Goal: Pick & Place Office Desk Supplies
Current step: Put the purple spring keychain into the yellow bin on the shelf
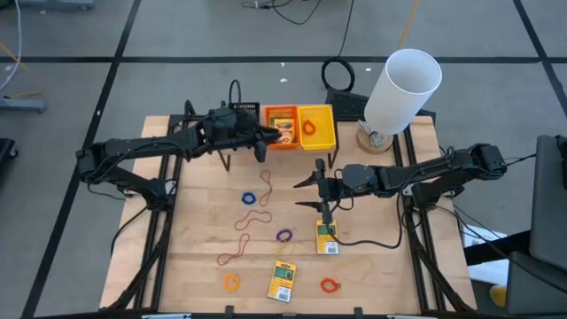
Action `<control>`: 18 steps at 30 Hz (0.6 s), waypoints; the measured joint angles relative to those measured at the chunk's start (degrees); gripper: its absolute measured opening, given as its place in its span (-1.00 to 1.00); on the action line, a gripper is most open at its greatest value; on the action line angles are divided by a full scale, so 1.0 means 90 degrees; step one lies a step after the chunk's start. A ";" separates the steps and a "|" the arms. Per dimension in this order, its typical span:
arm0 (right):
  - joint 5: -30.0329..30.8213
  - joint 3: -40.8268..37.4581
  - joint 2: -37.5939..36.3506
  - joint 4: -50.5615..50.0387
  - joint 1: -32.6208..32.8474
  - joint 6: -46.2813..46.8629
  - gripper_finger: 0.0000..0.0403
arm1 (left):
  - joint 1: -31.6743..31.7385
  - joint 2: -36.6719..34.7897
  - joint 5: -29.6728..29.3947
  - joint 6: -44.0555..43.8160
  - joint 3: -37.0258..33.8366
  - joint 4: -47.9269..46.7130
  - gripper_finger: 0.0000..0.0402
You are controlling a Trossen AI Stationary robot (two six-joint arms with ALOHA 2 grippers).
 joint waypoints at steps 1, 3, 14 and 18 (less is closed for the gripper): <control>0.0000 0.0000 0.0000 0.0000 0.0000 0.0001 0.04 | -0.0031 -0.0025 0.0152 0.0036 0.0000 0.0030 -0.60; 0.0000 0.0000 0.0000 0.0000 0.0000 0.0026 0.04 | -0.0108 -0.0104 0.0549 0.0217 0.0000 0.0020 -0.60; 0.0572 0.0000 -0.0002 -0.0205 0.0800 0.0061 0.04 | -0.2098 -0.0833 0.0252 0.1917 -0.0005 -0.2394 -0.60; 0.1466 0.0000 -0.0002 -0.0694 0.1367 0.0397 0.04 | -0.2873 -0.0757 -0.0493 0.1704 -0.0261 -0.2856 -0.60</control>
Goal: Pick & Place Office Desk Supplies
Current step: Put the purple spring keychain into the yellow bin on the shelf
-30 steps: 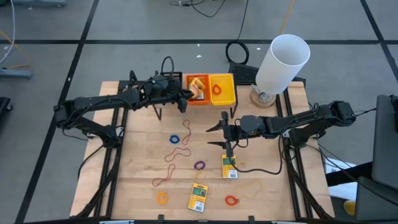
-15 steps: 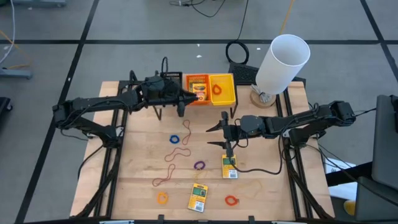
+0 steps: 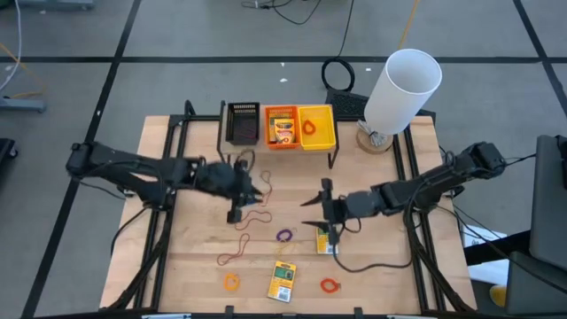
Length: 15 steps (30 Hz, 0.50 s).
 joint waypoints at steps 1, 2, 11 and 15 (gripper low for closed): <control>0.0173 0.0000 0.0000 -0.0118 0.0121 0.0162 0.04 | -0.0147 0.0040 -0.0142 -0.0065 -0.0105 0.0009 -0.60; 0.0301 0.0000 0.0000 -0.0239 0.0236 0.0337 0.04 | -0.0286 0.0078 -0.0257 -0.0174 -0.0218 -0.0009 -0.60; 0.0356 -0.0089 0.0218 -0.0842 0.0998 0.1808 0.04 | -0.0883 0.0362 -0.0630 -0.1389 -0.0997 0.0655 -0.60; 0.0327 -0.0274 0.0365 -0.0834 0.1012 0.2141 0.04 | -0.0961 0.0734 -0.0250 -0.1765 -0.1009 0.0837 -0.60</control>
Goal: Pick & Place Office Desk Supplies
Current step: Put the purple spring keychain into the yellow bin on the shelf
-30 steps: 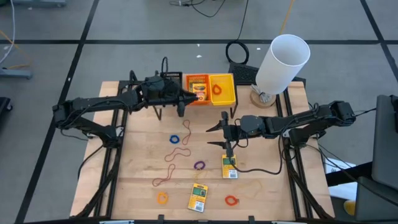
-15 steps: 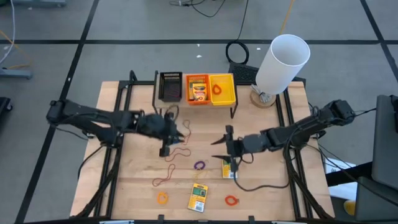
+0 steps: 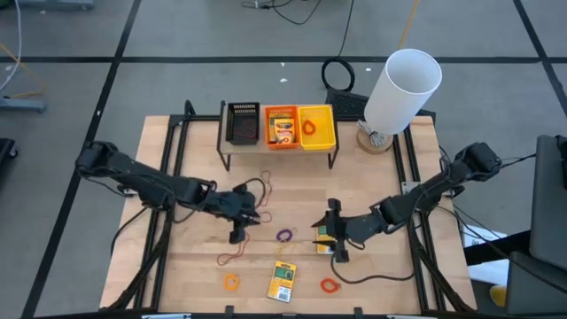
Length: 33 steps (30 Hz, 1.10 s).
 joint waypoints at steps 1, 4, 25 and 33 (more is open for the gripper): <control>-0.0004 -0.0045 0.0046 0.0047 -0.0001 0.0072 0.04 | -0.0030 0.0125 0.0064 -0.0036 -0.0002 0.0056 -0.60; -0.0007 -0.0252 0.0272 0.0514 -0.0025 0.0187 0.04 | -0.0082 0.0530 0.0181 -0.0037 0.0000 0.0629 -0.60; -0.0520 -0.0418 0.2771 0.2392 -0.1062 -0.0187 0.04 | -0.0251 0.0921 0.0453 0.0129 0.0005 0.1347 -0.60; -0.0838 -0.0418 0.2843 0.2745 -0.1145 -0.0493 0.04 | -0.0369 0.0904 0.0431 0.0127 0.0005 0.1165 -0.60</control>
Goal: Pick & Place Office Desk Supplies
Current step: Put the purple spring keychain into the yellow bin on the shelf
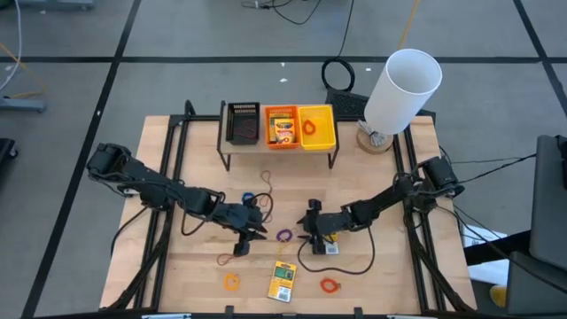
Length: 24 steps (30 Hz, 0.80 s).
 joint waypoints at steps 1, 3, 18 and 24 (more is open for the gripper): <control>-0.0002 0.0000 0.0003 0.0101 0.0000 -0.0059 0.04 | -0.0001 0.0000 -0.0002 -0.0013 0.0000 0.0009 -0.60; -0.0005 0.0003 -0.0003 0.0280 0.0000 -0.0162 0.04 | 0.0002 0.0000 -0.0004 -0.0026 0.0000 -0.0029 -0.60; -0.0005 0.0005 0.0000 0.0272 -0.0023 -0.0643 0.04 | 0.0002 0.0000 -0.0004 -0.0172 0.0000 -0.0023 -0.60; -0.0332 0.0005 0.0000 0.0419 -0.0125 -0.0328 0.04 | 0.0002 0.0000 -0.0004 -0.0189 0.0000 -0.0023 -0.60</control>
